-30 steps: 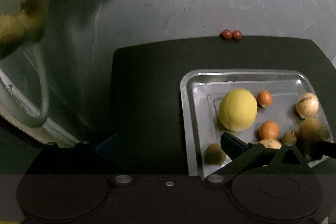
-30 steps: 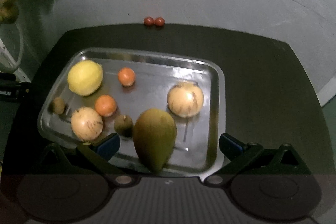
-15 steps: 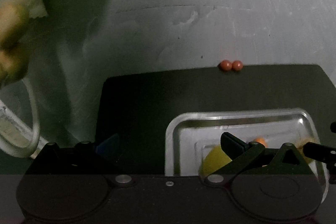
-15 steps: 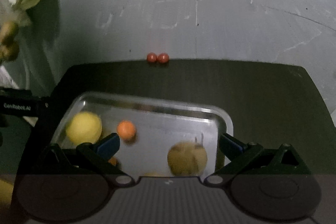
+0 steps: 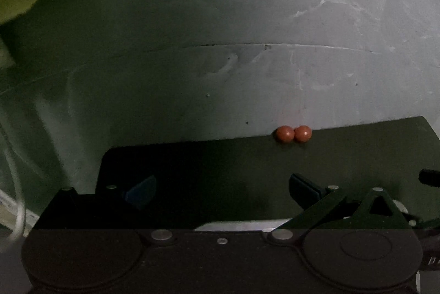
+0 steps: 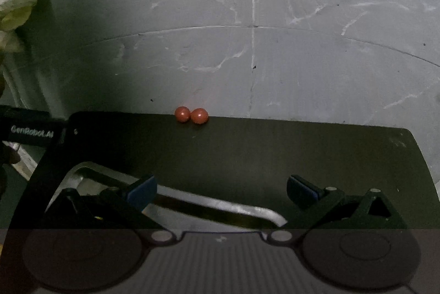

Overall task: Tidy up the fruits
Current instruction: 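Move both open tools past the tray toward the two red cherry tomatoes, then grasp one cherry tomato with the left tool while the right tool grasps the other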

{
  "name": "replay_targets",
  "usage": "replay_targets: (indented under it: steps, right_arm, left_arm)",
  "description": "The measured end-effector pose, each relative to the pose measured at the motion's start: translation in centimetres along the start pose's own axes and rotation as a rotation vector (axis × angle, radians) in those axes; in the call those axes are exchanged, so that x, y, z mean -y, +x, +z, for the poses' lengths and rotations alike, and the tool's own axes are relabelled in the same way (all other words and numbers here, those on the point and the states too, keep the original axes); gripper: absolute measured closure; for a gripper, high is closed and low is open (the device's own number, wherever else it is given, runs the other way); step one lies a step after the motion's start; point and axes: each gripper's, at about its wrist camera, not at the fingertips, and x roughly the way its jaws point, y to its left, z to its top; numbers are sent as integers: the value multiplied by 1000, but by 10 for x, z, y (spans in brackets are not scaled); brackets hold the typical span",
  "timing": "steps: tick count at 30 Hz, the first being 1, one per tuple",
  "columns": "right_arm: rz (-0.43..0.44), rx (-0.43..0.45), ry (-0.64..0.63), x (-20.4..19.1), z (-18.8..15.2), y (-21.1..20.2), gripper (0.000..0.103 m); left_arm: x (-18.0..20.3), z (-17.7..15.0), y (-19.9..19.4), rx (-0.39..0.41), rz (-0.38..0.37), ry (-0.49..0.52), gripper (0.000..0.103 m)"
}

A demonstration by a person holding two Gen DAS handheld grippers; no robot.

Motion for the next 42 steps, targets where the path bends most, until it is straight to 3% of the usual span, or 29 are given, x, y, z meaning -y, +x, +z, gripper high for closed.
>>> replay_targets:
  steps: [16,34,42]
  right_arm:
    - [22,4,-77,-1,25,62,3]
    - [62,29,-214,-22,41,107,38]
    - [63,40,-227,-31,37,114,51]
  left_arm:
    - [20,32,64,-54,-51,-43,1]
    - [18,37,95,-86,-121,-162,5]
    - [16,37,98,-93,-147,-167,21]
